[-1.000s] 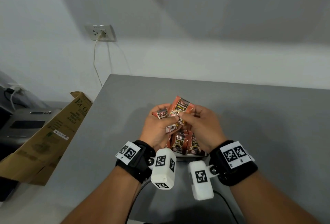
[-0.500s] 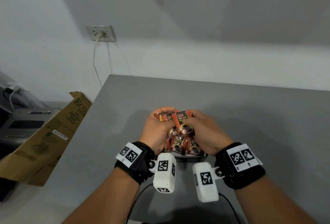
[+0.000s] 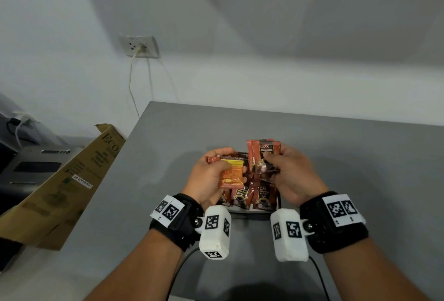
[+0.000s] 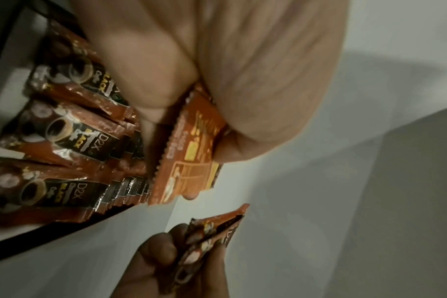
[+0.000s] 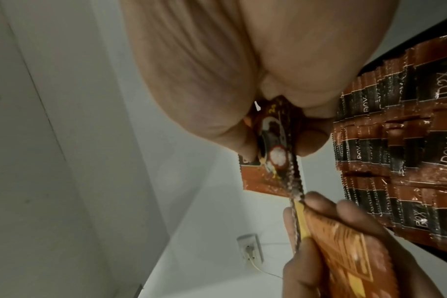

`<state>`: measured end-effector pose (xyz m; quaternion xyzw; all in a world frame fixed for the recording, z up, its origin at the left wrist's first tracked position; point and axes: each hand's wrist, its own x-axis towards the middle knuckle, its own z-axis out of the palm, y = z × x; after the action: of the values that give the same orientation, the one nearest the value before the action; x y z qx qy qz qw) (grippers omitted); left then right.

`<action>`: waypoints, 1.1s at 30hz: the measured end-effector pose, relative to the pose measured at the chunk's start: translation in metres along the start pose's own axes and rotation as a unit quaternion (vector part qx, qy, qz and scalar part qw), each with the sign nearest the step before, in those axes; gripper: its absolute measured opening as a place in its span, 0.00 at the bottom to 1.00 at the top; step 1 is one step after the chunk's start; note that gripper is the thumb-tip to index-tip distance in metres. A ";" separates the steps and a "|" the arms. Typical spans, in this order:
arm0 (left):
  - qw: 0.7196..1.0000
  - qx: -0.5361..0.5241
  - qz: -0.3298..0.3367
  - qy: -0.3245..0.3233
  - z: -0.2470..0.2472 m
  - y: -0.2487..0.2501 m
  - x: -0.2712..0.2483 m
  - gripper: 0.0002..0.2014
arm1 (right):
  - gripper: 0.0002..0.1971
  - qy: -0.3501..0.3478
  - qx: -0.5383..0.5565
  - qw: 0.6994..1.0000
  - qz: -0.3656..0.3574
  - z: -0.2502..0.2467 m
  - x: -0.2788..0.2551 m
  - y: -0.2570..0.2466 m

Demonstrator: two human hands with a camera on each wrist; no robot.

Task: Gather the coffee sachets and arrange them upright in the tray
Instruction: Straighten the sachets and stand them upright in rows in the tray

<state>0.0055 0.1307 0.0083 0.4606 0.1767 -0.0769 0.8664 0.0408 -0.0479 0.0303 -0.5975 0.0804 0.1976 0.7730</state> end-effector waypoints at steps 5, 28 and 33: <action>0.996 0.058 0.061 0.023 0.003 -0.009 0.003 0.17 | 0.08 -0.038 -0.020 0.999 0.025 0.015 -0.007 0.010; 0.996 0.083 0.028 0.033 0.007 0.004 0.009 0.15 | 0.08 0.009 -0.094 0.995 -0.019 0.018 0.001 0.010; 0.996 0.093 0.004 -0.002 -0.003 0.008 0.006 0.18 | 0.08 -0.023 -0.020 1.000 0.003 0.004 0.002 -0.004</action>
<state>0.0129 0.1373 0.0105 0.5400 0.1655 -0.0905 0.8203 0.0439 -0.0444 0.0346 -0.6079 0.0605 0.2147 0.7621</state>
